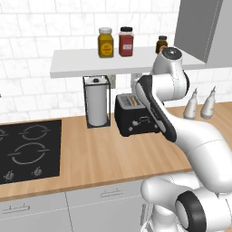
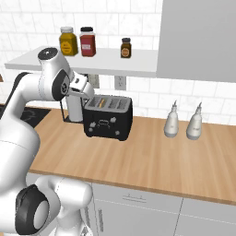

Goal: Start the toaster. Once the lever pops up, take the bread to the plate on the dining counter.

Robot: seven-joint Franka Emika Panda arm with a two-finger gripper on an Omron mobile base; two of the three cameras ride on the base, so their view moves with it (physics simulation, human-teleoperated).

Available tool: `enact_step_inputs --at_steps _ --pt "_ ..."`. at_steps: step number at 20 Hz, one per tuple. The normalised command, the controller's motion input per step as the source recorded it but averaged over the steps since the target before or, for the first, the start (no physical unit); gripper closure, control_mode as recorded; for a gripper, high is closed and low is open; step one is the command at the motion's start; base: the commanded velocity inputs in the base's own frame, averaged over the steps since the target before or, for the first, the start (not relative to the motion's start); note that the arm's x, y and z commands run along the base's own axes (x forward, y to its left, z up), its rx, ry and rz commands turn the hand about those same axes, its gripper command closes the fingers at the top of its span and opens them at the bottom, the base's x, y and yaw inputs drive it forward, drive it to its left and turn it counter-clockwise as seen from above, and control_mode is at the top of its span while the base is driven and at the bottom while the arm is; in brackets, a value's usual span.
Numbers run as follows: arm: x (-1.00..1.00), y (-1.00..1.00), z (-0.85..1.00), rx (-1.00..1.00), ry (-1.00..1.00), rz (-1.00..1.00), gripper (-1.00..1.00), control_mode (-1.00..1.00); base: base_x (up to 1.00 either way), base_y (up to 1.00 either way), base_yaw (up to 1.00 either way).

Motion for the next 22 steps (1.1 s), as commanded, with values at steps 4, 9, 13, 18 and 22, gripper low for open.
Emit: enact_step_inputs --at_steps 4,9,13,18,22 --pt "0.00 0.00 0.00 0.00 0.00 0.00 -1.00 -1.00 0.00 0.00 0.00" --pt "0.00 0.00 0.00 0.00 0.00 0.00 -1.00 -1.00 0.00 0.00 0.00" --pt "0.00 0.00 0.00 0.00 0.00 0.00 -1.00 -1.00 0.00 0.00 0.00" --pt "0.00 0.00 0.00 0.00 0.00 0.00 -1.00 -1.00 0.00 0.00 0.00" --pt "0.00 0.00 0.00 0.00 0.00 0.00 -1.00 -1.00 0.00 0.00 0.00"
